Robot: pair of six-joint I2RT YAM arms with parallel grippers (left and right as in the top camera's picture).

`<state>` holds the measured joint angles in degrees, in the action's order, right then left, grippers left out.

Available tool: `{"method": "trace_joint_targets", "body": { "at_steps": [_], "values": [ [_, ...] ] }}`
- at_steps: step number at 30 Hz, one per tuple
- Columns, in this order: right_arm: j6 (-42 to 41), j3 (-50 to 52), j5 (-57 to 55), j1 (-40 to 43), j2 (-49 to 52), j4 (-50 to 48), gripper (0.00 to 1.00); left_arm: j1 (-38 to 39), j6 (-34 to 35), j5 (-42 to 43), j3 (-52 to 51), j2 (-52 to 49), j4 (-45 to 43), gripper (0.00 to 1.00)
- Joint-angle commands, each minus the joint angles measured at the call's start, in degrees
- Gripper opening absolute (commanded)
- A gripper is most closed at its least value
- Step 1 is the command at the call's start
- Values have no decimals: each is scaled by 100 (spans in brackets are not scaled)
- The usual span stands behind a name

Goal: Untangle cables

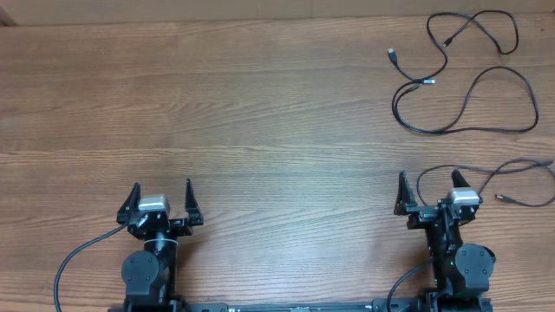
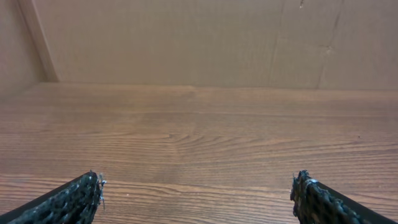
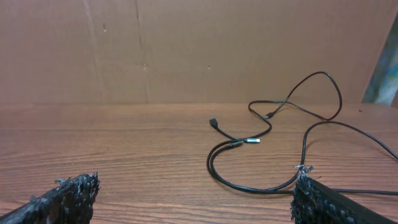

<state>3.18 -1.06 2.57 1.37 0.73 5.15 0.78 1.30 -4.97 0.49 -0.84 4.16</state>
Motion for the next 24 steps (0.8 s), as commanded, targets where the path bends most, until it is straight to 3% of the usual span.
{"method": "trace_joint_targets", "body": {
  "at_steps": [1, 24],
  "values": [
    [-33, 57, -33, -2, -57, -35, 100, 33, -114, 52, -22, 68, 7, 100],
    [-33, 57, -33, -2, -57, -35, 100, 33, -306, 68, -20, 68, 13, 100]
  ]
}}
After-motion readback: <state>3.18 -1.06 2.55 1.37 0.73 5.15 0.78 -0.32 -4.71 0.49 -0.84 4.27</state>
